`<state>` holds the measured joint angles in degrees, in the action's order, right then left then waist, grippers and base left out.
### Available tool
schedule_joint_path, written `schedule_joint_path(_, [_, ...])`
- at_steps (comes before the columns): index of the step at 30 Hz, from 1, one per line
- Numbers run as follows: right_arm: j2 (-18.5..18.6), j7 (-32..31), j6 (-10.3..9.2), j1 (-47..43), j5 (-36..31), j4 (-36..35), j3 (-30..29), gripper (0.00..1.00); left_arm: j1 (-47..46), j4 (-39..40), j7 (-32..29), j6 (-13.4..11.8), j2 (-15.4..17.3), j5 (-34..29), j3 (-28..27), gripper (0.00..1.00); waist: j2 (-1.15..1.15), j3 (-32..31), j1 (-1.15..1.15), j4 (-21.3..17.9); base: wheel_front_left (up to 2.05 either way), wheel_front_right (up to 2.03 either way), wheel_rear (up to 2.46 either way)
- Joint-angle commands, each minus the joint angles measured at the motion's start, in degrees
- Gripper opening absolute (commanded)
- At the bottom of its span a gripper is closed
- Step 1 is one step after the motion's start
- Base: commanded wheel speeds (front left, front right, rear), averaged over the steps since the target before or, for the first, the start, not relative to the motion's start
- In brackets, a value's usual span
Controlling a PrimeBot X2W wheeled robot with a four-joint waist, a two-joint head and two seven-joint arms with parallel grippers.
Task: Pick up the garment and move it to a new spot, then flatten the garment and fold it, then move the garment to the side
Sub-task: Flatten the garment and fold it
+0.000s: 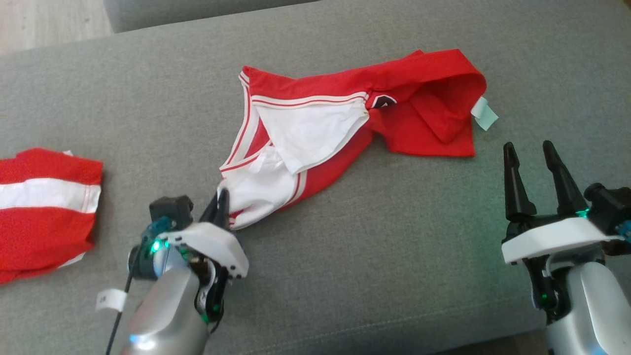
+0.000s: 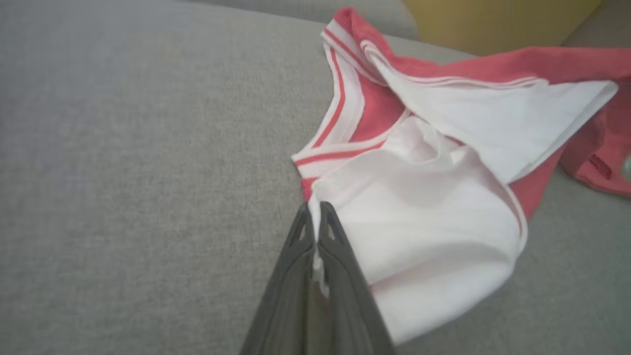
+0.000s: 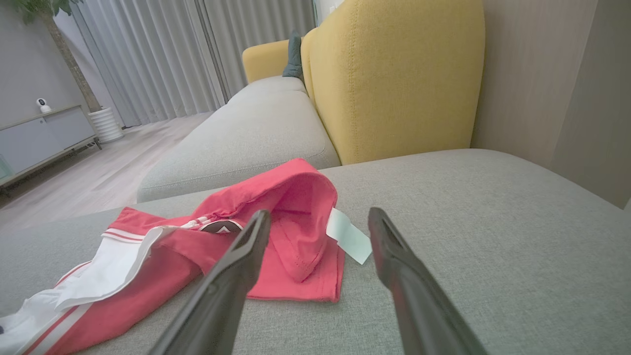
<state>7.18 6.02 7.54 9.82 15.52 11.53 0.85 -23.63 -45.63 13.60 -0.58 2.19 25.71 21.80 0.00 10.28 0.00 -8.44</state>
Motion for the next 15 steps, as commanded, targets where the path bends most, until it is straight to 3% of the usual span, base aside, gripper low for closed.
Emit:
schedule_joint_path(1, [-0.4, 0.0, -0.05, 0.1, -0.8, -1.4, 0.4, 1.00, -1.8, 4.3, 1.1, -0.4, 1.1, -1.1, -1.9, 0.00, 0.00, -0.4, 0.00, 0.7, 0.00, 0.00, 0.00])
schedule_joint_path(9, [-2.5, -2.7, -0.05, -0.1, -3.1, 2.0, -2.8, 1.00, 2.5, 23.6, 1.4, -0.2, 1.5, -7.2, -5.2, 0.00, 0.00, -1.6, 0.00, 3.5, 0.00, 0.00, 0.00])
schedule_joint_path(15, [-4.1, -5.5, -0.05, 2.1, -4.2, 7.6, -9.3, 1.00, 7.8, 37.2, 1.4, 1.5, 1.1, -12.4, -7.1, 0.00, 0.00, -2.2, 0.00, 6.2, 0.00, 0.00, 0.00])
